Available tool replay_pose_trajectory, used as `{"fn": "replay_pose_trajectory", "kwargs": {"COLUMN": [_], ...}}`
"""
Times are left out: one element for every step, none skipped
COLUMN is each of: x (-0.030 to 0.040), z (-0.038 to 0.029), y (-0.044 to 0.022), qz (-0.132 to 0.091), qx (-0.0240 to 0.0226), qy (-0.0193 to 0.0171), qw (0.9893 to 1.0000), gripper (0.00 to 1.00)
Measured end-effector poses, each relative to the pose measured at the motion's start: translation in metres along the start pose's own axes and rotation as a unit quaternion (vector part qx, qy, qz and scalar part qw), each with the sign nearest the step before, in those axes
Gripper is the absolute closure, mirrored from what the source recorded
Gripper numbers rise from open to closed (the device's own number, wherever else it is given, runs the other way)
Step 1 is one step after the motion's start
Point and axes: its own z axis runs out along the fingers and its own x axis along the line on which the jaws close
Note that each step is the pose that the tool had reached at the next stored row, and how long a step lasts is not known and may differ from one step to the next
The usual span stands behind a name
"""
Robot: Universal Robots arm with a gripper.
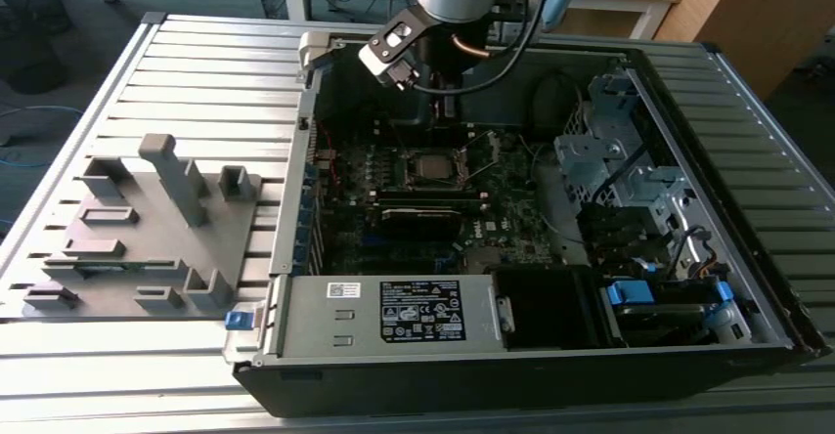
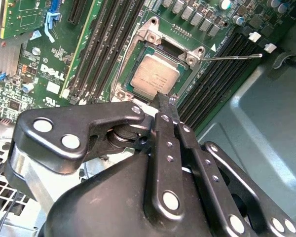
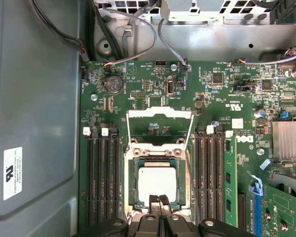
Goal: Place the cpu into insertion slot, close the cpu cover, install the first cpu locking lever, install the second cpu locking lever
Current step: 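Close the cpu cover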
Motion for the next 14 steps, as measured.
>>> {"fn": "replay_pose_trajectory", "kwargs": {"x": [0.0,0.0,0.0,0.0,0.0,0.0,0.0,0.0001,0.0001,0.0001,0.0001,0.0001,0.0002,0.0002], "z": [0.0,0.0,-0.0005,-0.0012,-0.0021,-0.0029,-0.0036,-0.0037,-0.0037,-0.0037,-0.0038,-0.0037,-0.0037,-0.0036], "y": [0.0,0.0,0.0,0.0,0.0,0.0001,0.0001,0.0001,0.0001,0.0002,0.0008,0.002,0.0037,0.0058], "qz": [0.0,0.0,0.0,0.0,0.0,0.0,0.0,0.0,0.0,0.0,0.0,0.0,0.0,0.0], "qx": [0.0,-0.0001,0.0001,0.0001,0.0001,0.0,0.0001,0.0,0.0,0.0,0.0001,0.0001,0.0001,0.0], "qy": [0.0001,0.0001,-0.0001,-0.0002,-0.0001,-0.0001,-0.0001,0.0,0.0,0.0001,0.0,-0.0001,-0.0001,-0.0001], "qw": [1.0,1.0,1.0,1.0,1.0,1.0,1.0,1.0,1.0,1.0,1.0,1.0,1.0,1.0], "gripper": [0.9,0.9,0.9,0.9,0.9,0.9,0.9,0.9,0.9,0.9,0.9,0.9,0.9,0.9]}}
